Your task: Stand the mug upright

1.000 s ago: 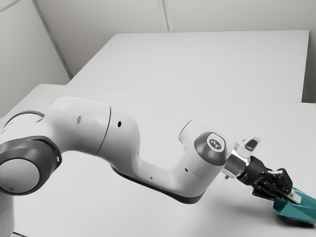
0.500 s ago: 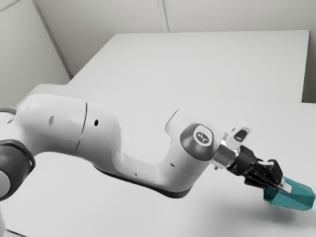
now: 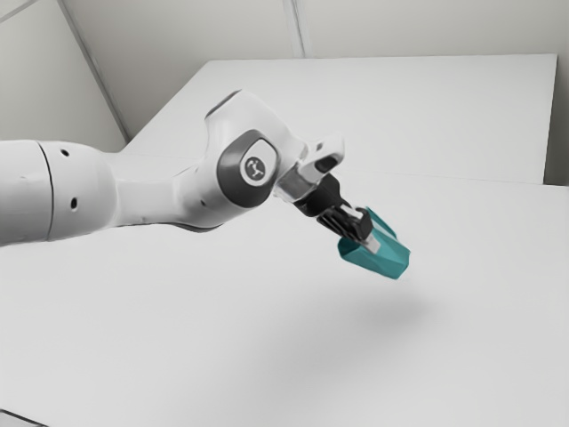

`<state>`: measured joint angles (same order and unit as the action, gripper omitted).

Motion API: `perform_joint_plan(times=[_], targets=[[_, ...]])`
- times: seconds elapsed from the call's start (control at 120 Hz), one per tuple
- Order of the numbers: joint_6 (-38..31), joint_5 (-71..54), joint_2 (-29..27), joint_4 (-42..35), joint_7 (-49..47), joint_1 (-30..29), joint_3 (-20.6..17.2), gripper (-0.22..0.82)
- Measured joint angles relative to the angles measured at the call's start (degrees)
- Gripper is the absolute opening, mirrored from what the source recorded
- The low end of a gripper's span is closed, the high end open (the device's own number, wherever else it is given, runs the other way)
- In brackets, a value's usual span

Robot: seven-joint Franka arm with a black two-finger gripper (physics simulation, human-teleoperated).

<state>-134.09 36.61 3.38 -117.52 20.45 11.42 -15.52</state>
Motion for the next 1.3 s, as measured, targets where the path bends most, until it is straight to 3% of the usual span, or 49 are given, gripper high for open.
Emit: perform_joint_plan(times=[0.342,0.433,1.117,1.3], targets=[[13.0,-21.8,-0.5,2.7,-3.4,1.3,14.0,-0.18],[15.1,-26.1,-0.4,4.0,-4.2,-0.5,16.0,-0.18],[15.9,-36.4,6.1,1.6,-7.3,-5.1,16.7,-0.18],[15.8,-36.2,5.7,1.6,-7.7,-4.6,16.6,0.2]])
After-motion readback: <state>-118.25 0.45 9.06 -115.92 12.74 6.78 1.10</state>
